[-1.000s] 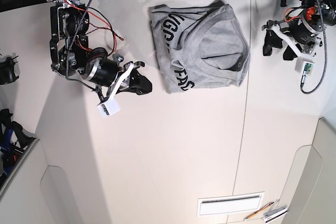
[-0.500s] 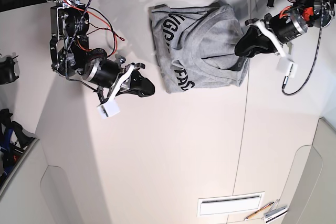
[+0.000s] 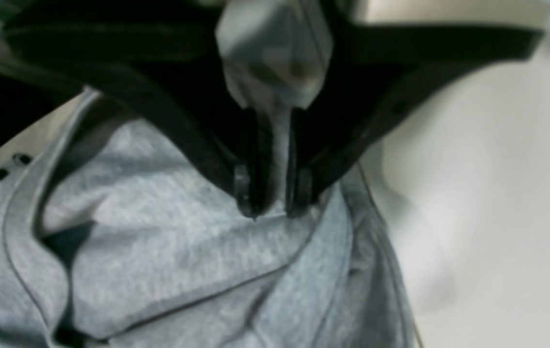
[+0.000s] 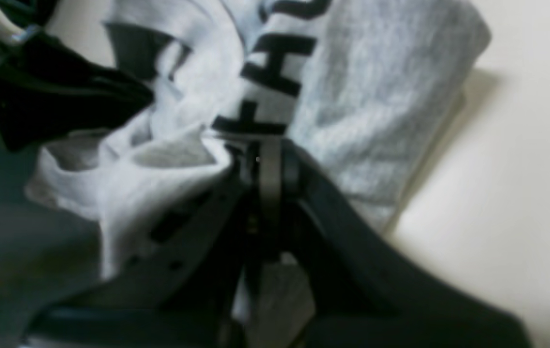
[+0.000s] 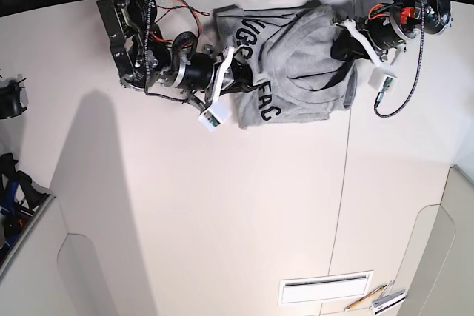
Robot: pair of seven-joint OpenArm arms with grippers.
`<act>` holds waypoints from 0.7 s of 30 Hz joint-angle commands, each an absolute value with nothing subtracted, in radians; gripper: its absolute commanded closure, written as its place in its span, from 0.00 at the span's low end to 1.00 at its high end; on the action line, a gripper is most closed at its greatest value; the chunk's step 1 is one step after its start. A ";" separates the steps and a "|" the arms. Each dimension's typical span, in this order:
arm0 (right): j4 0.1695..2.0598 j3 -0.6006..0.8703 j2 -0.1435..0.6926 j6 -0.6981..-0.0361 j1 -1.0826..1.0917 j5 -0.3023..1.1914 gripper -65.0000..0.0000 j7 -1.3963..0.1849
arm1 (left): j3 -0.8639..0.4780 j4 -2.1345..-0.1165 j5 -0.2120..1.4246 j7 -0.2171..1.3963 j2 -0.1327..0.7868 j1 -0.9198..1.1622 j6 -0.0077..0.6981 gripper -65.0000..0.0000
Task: Fold the T-shirt properly
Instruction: 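Pinch and smooth the stack's edges with the left gripper, then grasp the stack's sides with both grippers and flip it over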
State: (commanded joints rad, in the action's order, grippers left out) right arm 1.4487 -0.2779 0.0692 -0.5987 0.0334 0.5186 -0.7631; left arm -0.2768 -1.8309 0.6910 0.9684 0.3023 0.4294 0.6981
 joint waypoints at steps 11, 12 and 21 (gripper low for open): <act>1.350 -0.262 0.128 -0.598 0.042 0.472 1.00 -0.722 | -0.461 -1.831 0.720 0.964 0.307 0.429 0.686 0.84; 1.351 -0.252 0.127 -0.598 0.042 0.493 1.00 -0.721 | -0.461 -1.831 0.752 0.970 0.317 0.429 0.690 0.84; 1.530 -0.188 0.127 -0.598 0.044 0.577 1.00 -0.721 | -0.461 -1.973 1.056 1.104 0.332 0.433 0.698 0.84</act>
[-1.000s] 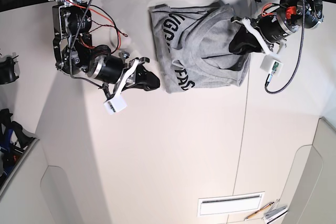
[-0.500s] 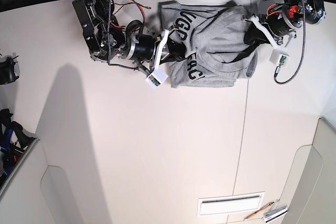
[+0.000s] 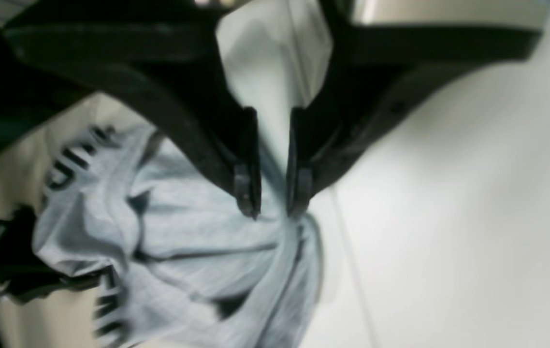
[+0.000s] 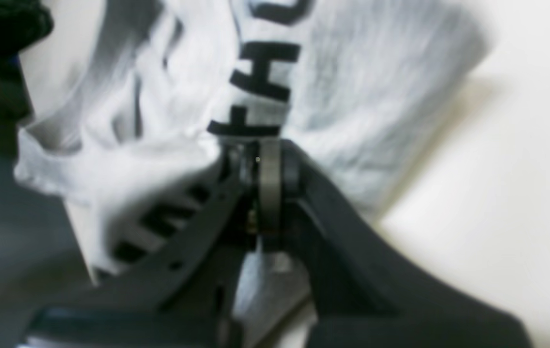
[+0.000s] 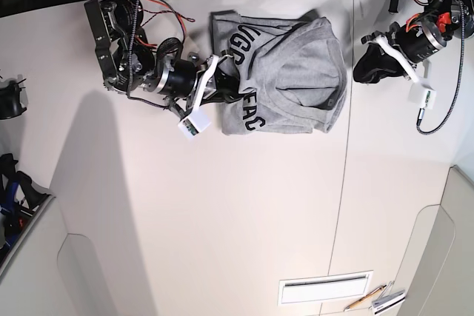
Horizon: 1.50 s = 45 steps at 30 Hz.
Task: Fold the T-shirt properly
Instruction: 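Grasp the stack's sides with both grippers and flip it over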
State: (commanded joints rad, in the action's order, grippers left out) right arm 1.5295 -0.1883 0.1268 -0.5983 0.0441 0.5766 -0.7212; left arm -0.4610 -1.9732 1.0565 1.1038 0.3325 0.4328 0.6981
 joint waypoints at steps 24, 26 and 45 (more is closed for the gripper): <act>1.247 -0.234 0.070 -0.591 0.425 0.524 0.56 -0.745 | -0.047 -2.076 0.923 1.093 0.231 0.472 0.698 0.56; 1.247 -0.287 0.070 -0.591 0.423 0.524 0.56 -0.760 | -0.047 -2.076 0.924 1.092 0.231 0.490 0.698 0.49; 1.247 -0.487 0.122 -0.588 0.423 0.426 1.00 -0.760 | -0.237 -1.978 0.796 1.034 0.231 0.559 0.698 0.45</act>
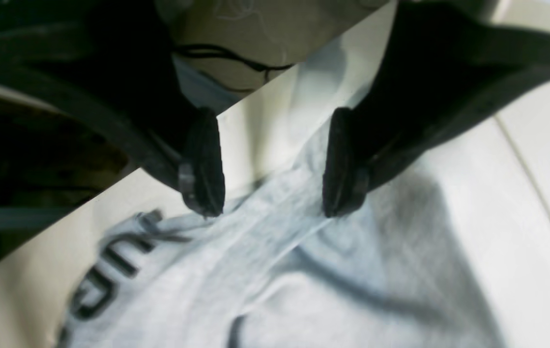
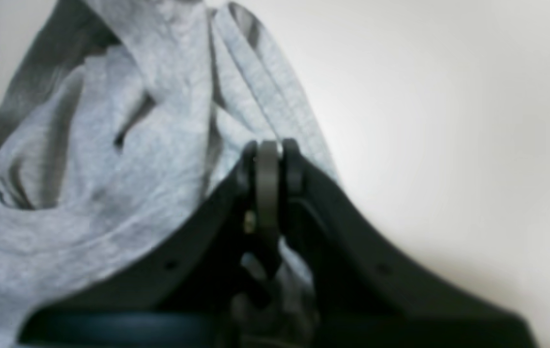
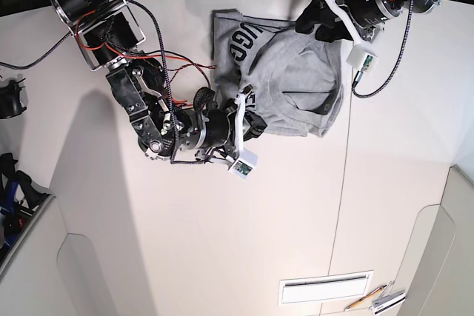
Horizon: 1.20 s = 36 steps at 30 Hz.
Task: Fold the T-shirt properly
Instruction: 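Grasp the stack's sides with both grippers and flip it over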
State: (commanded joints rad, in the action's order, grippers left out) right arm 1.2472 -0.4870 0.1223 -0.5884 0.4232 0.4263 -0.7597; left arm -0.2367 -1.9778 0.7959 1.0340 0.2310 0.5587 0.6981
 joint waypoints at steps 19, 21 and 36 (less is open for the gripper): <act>1.390 -0.184 0.216 -0.591 0.237 0.700 1.00 -0.929 | -0.389 -1.975 0.955 1.079 0.252 0.408 0.698 0.45; 1.431 -0.124 0.216 -0.591 0.192 0.699 1.00 -0.929 | -0.431 -1.975 1.063 1.124 0.253 0.430 0.698 0.45; 1.459 -0.033 0.222 -0.591 0.102 0.744 1.00 -0.944 | -0.195 -1.967 1.176 1.167 0.238 0.529 0.698 0.45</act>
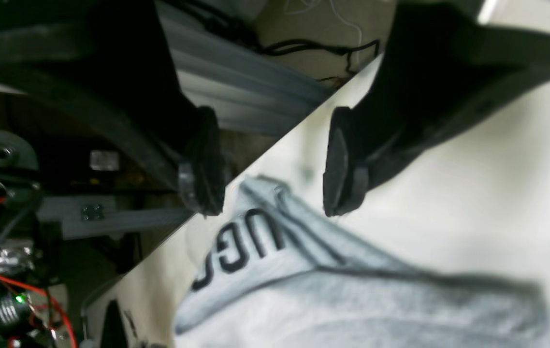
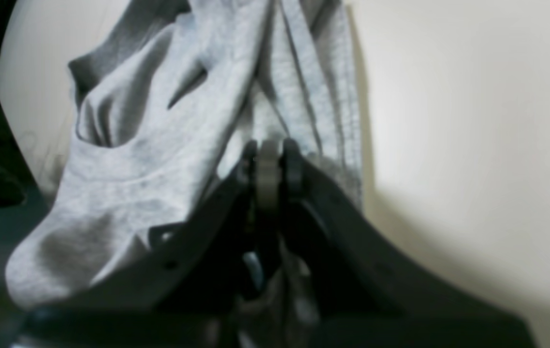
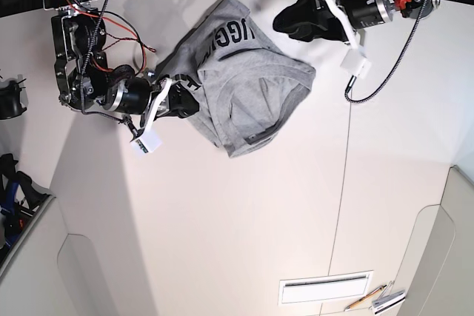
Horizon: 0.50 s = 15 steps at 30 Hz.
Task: Fold the T-shirt properly
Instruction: 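Grasp the stack's sides with both grippers and flip it over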
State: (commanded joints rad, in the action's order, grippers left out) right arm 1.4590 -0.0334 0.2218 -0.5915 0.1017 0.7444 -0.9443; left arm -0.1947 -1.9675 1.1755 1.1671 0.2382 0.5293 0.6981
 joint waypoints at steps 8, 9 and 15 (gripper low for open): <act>1.460 -0.033 0.221 -0.591 0.093 0.745 1.00 -0.947 | -0.183 -1.919 1.041 1.097 0.118 0.489 0.698 0.45; 1.460 -0.033 0.221 -0.591 0.093 0.745 1.00 -0.946 | -0.183 -1.895 1.042 1.095 0.111 0.481 0.698 0.45; 1.460 -0.033 0.221 -0.591 0.093 0.745 1.00 -0.946 | -0.182 -1.802 1.037 1.092 0.099 0.410 0.698 0.45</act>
